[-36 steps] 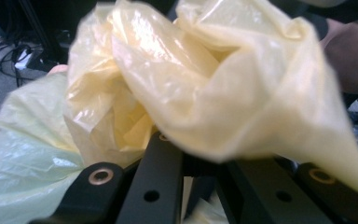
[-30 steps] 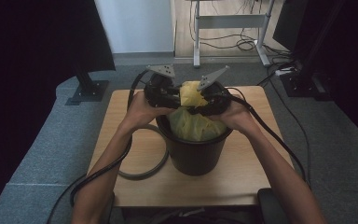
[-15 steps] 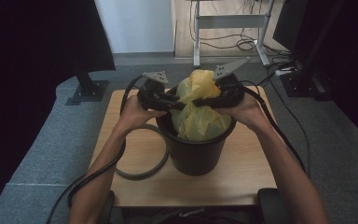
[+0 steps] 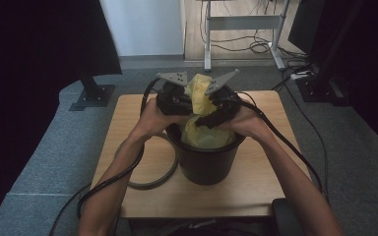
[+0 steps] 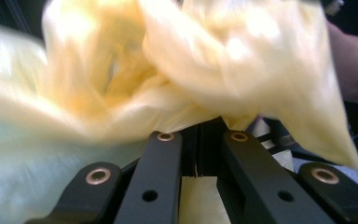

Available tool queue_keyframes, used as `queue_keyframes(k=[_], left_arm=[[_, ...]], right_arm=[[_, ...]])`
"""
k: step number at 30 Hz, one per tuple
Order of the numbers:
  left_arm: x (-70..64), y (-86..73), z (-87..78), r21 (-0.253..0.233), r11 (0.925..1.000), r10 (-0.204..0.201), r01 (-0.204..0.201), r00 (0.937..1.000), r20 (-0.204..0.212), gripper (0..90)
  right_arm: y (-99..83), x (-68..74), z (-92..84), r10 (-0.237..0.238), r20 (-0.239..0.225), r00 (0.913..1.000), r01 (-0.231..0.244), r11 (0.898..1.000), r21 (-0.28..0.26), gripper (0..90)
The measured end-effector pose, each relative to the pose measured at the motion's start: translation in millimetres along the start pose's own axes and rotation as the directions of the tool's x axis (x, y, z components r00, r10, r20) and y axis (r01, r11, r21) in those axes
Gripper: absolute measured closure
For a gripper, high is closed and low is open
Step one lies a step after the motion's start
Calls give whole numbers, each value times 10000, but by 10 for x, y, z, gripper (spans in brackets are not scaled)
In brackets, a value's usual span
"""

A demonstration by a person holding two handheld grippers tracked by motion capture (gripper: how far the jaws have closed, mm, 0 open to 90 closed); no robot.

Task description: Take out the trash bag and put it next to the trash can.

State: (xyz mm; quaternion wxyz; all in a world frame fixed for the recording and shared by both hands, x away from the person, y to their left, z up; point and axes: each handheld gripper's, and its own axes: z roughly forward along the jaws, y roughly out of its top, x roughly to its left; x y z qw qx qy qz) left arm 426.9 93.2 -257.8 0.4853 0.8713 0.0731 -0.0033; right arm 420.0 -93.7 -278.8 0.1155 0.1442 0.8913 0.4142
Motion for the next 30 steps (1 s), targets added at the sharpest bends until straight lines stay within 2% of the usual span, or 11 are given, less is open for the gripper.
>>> queue_keyframes(k=[2,5,6,9,14,19,23,24,26,30], left_arm=[[15,-6,-17,-142,9998,-153,150,9998,-163,862],[26,-8,-101,-297,9993,-244,225,9976,-655,680],[35,-17,-142,-399,9986,-370,343,9968,-705,604],[56,-71,-287,-634,9958,-714,655,9929,-947,452],[114,-226,-492,-834,9914,-1117,1010,9843,-1366,362],[136,-365,-600,-797,9896,-1347,1196,9653,-2236,257],[145,-476,-673,-682,9892,-1435,1296,9509,-2742,171],[141,-508,-688,-613,9891,-1460,1338,9459,-2899,137],[133,-580,-712,-370,9892,-1459,1417,9317,-3328,122],[136,-763,-760,-96,9862,-1567,1656,9114,-3806,31]], right_arm=[[-12,0,-10,-67,19,10000,66,9996,263,601],[-29,-9,-41,-5,204,9998,0,9997,248,756],[-34,-20,-58,117,271,9996,-121,9998,150,777],[-32,-75,-144,429,488,9979,-423,9990,-147,798],[-23,-168,-309,769,408,9962,-747,9958,-533,798],[-12,-253,-427,996,257,9947,-976,9927,-711,795],[53,-274,-482,926,240,9954,-911,9941,-593,791],[77,-274,-492,887,255,9957,-872,9946,-561,790],[123,-273,-504,823,293,9962,-808,9956,-470,789],[197,-278,-527,779,342,9964,-769,9965,-315,788]])
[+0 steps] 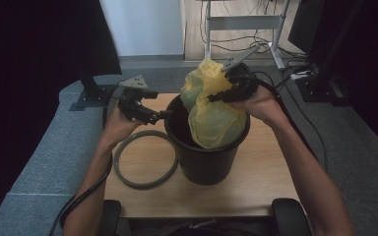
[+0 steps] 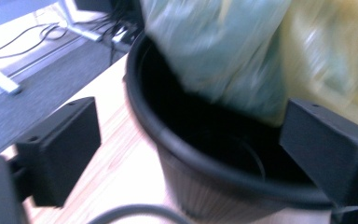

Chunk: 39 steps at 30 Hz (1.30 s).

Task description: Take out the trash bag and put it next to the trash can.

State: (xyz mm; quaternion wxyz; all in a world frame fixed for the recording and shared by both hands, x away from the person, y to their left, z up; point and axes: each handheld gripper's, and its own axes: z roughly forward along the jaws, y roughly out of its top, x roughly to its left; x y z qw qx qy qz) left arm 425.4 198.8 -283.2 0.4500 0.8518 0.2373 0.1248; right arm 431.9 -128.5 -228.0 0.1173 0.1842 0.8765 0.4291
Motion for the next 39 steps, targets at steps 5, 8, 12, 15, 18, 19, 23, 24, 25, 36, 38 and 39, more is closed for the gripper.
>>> queue_keyframes(k=[5,8,12,15,18,19,23,24,25,36,38,39], left_arm=[[99,-255,-47,99,9981,-610,615,9973,-419,0],[144,-419,-49,47,9951,-978,983,9931,-648,0],[167,-635,0,95,9911,-1313,1326,9875,-873,0],[162,-780,44,185,9886,-1471,1497,9838,-1027,0],[155,-924,100,233,9856,-1635,1675,9791,-1210,0],[154,-976,121,289,9849,-1658,1708,9777,-1288,0],[157,-1204,224,431,9786,-1930,2014,9698,-1491,0],[159,-1261,251,458,9773,-1975,2067,9681,-1543,0],[159,-1316,276,483,9765,-2001,2098,9672,-1568,0],[131,-1724,500,628,9719,-2124,2270,9601,-1820,0],[122,-1789,538,728,9711,-2106,2273,9595,-1868,0],[119,-1824,557,748,9705,-2123,2294,9592,-1867,0]], right_arm=[[62,-5,-44,65,134,9999,-67,9998,174,788],[92,-5,-90,59,190,9998,-62,9999,149,788],[130,-26,-172,137,380,9992,-142,9998,136,788],[163,-40,-244,193,509,9985,-197,9998,75,788],[195,-62,-317,231,699,9973,-236,9997,58,788],[205,-69,-340,231,762,9968,-237,9997,67,788],[239,-107,-431,257,1029,9944,-267,9996,84,788],[244,-118,-448,275,1101,9935,-286,9996,87,788],[249,-128,-466,304,1187,9925,-320,9994,117,788],[232,-262,-631,550,1974,9788,-630,9974,347,786],[223,-282,-665,593,2129,9753,-694,9968,398,786],[217,-292,-682,632,2192,9736,-739,9964,411,786]])
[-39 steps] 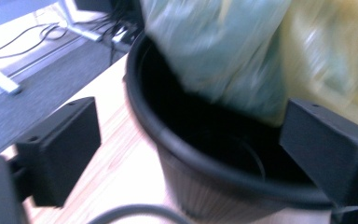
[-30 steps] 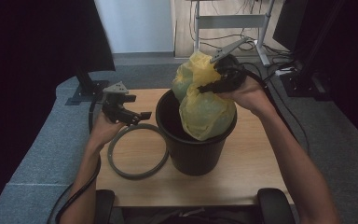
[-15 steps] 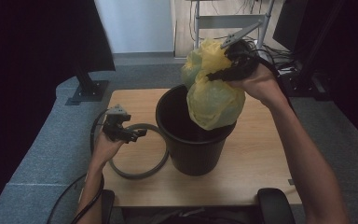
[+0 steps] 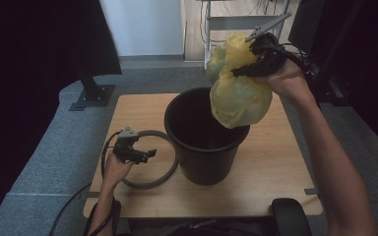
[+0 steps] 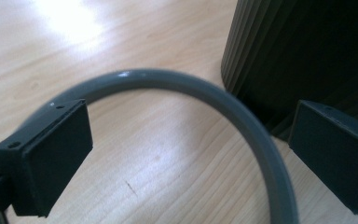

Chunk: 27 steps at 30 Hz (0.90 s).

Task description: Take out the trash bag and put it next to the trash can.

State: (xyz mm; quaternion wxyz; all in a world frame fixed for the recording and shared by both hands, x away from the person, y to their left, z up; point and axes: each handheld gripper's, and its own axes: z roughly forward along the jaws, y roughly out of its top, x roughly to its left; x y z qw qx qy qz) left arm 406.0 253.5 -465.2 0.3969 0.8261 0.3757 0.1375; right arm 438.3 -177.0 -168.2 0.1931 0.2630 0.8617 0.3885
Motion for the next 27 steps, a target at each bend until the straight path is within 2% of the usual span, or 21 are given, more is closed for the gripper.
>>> queue_keyframes(k=[3,6,10,16,22,27], left_arm=[[11,-97,66,175,9998,-138,135,9998,128,0],[23,-167,109,370,9991,-187,185,9998,27,0],[40,-239,129,344,9987,-366,369,9993,-74,0],[51,-312,154,420,9981,-448,454,9989,-162,0],[70,-357,153,377,9977,-553,559,9983,-167,0],[67,-379,151,475,9976,-480,497,9982,-371,0]], right_arm=[[-21,-46,-52,72,221,9997,-73,10000,39,786],[-43,-89,-111,167,498,9986,-174,9998,134,786],[-94,-156,-180,235,822,9963,-255,9994,235,786],[-204,-273,-275,592,1189,9911,-630,9976,288,786],[-329,-398,-392,950,1685,9811,-1002,9947,228,785],[-463,-489,-445,1176,2134,9699,-1270,9914,310,785]])
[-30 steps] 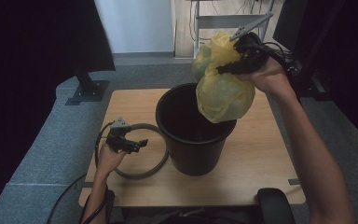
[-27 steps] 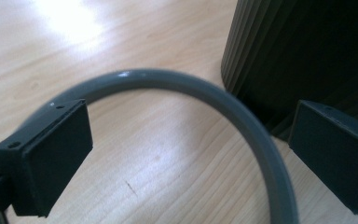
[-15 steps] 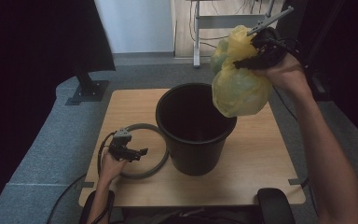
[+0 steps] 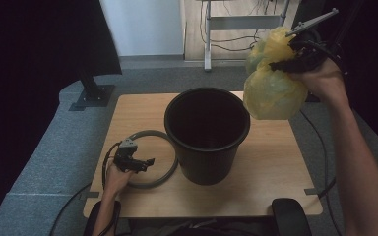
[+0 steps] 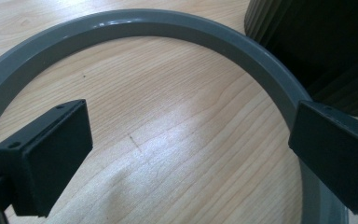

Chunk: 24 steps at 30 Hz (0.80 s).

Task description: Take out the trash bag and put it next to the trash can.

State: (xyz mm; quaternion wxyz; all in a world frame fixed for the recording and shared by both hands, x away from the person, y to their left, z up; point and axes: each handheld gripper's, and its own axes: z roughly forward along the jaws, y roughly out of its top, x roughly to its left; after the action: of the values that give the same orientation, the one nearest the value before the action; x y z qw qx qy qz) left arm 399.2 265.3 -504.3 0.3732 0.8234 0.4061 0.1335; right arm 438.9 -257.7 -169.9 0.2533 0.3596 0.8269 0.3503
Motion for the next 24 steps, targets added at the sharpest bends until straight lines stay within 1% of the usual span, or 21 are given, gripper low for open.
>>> queue_keyframes(k=[2,3,5,7,9,12,19,24], left_arm=[[3,-7,0,25,10000,-1,1,10000,-47,0],[5,-13,1,27,10000,-21,22,10000,-82,0],[14,-24,0,38,10000,-51,51,9999,-107,0],[21,-31,-1,19,10000,-79,80,9999,-97,0],[22,-36,-2,12,9999,-108,108,9999,-67,0],[18,-43,1,29,10000,-67,67,10000,-12,0],[28,-58,-5,-28,9999,-106,106,9999,40,0],[34,-73,-18,-100,9998,-171,171,9998,40,0]], right_arm=[[-29,-19,5,61,40,10000,-61,10000,1,785],[-96,-55,28,173,168,9997,-174,9998,48,785],[-119,-66,40,201,224,9995,-203,9998,81,785],[-191,-96,86,293,425,9987,-299,9995,136,785],[-256,-122,134,400,517,9979,-408,9991,148,783],[-355,-146,223,528,667,9964,-540,9984,169,782],[-584,-176,471,829,758,9937,-844,9963,173,779],[-743,-170,630,1038,837,9911,-1047,9945,68,773]])
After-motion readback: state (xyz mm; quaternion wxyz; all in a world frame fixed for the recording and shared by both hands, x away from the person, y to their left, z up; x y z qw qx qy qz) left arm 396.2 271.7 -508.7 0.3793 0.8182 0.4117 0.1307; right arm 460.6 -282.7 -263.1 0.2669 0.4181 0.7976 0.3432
